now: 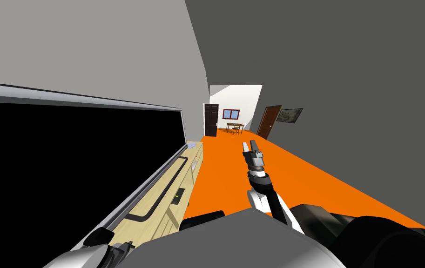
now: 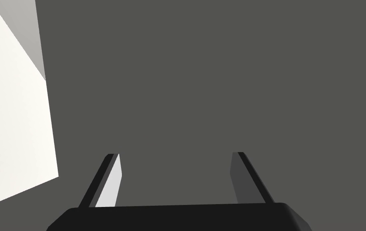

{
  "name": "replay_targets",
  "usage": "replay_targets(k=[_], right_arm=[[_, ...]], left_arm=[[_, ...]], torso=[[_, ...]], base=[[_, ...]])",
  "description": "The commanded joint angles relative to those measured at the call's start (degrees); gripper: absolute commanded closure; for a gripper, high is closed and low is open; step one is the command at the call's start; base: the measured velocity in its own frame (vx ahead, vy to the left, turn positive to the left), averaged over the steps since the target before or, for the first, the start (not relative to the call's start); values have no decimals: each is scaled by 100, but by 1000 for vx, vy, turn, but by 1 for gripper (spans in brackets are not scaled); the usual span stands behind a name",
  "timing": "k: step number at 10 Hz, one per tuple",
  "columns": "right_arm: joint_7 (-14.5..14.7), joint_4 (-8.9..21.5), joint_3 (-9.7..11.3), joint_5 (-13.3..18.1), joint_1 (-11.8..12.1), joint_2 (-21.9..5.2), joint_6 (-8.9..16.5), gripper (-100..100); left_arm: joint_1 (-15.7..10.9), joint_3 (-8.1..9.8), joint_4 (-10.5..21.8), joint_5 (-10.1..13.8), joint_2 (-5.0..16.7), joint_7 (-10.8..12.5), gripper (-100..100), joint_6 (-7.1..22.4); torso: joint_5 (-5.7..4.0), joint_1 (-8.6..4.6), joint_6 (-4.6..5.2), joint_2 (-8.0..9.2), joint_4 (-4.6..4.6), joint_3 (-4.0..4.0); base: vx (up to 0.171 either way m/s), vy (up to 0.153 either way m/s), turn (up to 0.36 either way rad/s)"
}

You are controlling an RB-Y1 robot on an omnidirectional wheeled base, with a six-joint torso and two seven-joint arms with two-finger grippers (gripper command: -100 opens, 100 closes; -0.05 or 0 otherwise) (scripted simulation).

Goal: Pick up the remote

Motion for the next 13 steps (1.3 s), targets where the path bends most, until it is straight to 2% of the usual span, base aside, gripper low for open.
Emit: replay_targets(k=[1, 2, 3, 4, 6, 7, 8, 9, 11, 13], right_arm=[[0, 0, 0, 0, 0, 0, 0, 0], [0, 0, 0, 0, 0, 0, 0, 0], [0, 0, 0, 0, 0, 0, 0, 0], [0, 0, 0, 0, 0, 0, 0, 0], [0, 1, 0, 0, -1, -1, 0, 0], [0, 1, 0, 0, 0, 0, 0, 0], [0, 0, 0, 0, 1, 0, 0, 0], [0, 0, 0, 0, -1, 0, 0, 0], [0, 1, 0, 0, 0, 0, 0, 0], [0, 0, 0, 0, 0, 0, 0, 0]], left_arm=[[105, -161, -41, -21, -124, 49, -100, 70], [8, -48, 58, 3, -53, -35, -100, -46], [9, -53, 62, 4, -58, -41, 0, -56], [-277, 119, 348, -283, -344, 12, -100, -161], [-580, 119, 673, -343, -541, 12, -100, -161], [-659, 119, 883, -343, -541, 12, -100, -161], [-904, 291, 1081, -641, -839, 64, -100, -266], [-1072, 291, 1269, -690, -1025, 64, -100, -266], [-1315, 291, 1453, -690, -1025, 64, -100, -266], [-1328, 291, 1778, -690, -1025, 64, -100, -266]], torso=[[0, 0, 0, 0, 0, 0], [46, 6, -17, 13, -29, -8], [53, 12, -19, 12, -32, -10], [53, 14, -19, 9, -32, -12], [61, 42, -15, 43, -24, 8], [58, 28, -17, 25, -28, -1], [54, 16, -19, 8, -32, -11], [60, 33, -7, 19, -26, -4], [65, 35, -2, 0, -24, -12], [65, 33, -2, -15, -28, -21]], base=[[-17, 14, -4], [-9, 2, -1], [0, 0, 0], [-107, 71, -111], [-72, 47, -120], [9, -9, 31], [-59, 49, -144], [-57, 59, -192], [-10, 10, -34], [-2, 2, -5]])
